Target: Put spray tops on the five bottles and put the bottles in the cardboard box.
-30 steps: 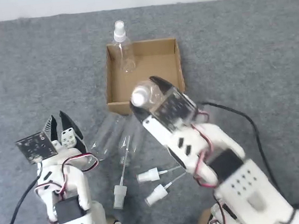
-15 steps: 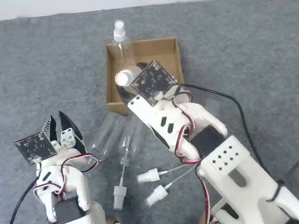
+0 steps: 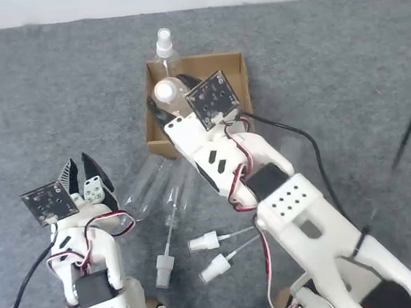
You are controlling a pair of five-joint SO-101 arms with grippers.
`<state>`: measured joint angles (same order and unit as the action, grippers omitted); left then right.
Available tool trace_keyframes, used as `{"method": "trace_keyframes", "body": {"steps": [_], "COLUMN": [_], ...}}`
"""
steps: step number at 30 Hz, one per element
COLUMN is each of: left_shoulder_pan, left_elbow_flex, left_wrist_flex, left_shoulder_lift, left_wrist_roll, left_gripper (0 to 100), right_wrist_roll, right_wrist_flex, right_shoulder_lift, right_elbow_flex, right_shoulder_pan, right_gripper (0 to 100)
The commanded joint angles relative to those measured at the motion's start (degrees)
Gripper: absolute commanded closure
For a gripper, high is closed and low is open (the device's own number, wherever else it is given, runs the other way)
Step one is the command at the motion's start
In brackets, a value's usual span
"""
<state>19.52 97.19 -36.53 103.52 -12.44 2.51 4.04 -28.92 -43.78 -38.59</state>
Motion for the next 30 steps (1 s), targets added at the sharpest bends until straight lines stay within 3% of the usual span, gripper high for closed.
{"method": "trace_keyframes", "body": {"steps": [1, 8, 25, 30], "left_shoulder_pan": [-0.1, -0.2, -0.2, -0.2], "left_elbow_flex": [-0.7, -0.7, -0.7, -0.7], "left_wrist_flex": [2.0, 2.0, 2.0, 2.0], "left_shoulder_lift": [0.8, 0.8, 0.8, 0.8], "left_wrist_roll": [0.4, 0.4, 0.4, 0.4], "left_gripper": [92, 92, 92, 92], "right_wrist_roll": [-3.1, -3.1, -3.4, -7.9], "right_wrist_flex": [-7.0, -12.6, -8.4, -9.0], "right_shoulder_lift": [2.8, 9.0, 28.5, 31.6], "right_elbow_flex": [4.4, 4.5, 20.0, 20.3], "right_shoulder_pan": [0.9, 1.1, 1.5, 2.6], "right_gripper": [99.2, 99.2, 99.2, 99.2]}}
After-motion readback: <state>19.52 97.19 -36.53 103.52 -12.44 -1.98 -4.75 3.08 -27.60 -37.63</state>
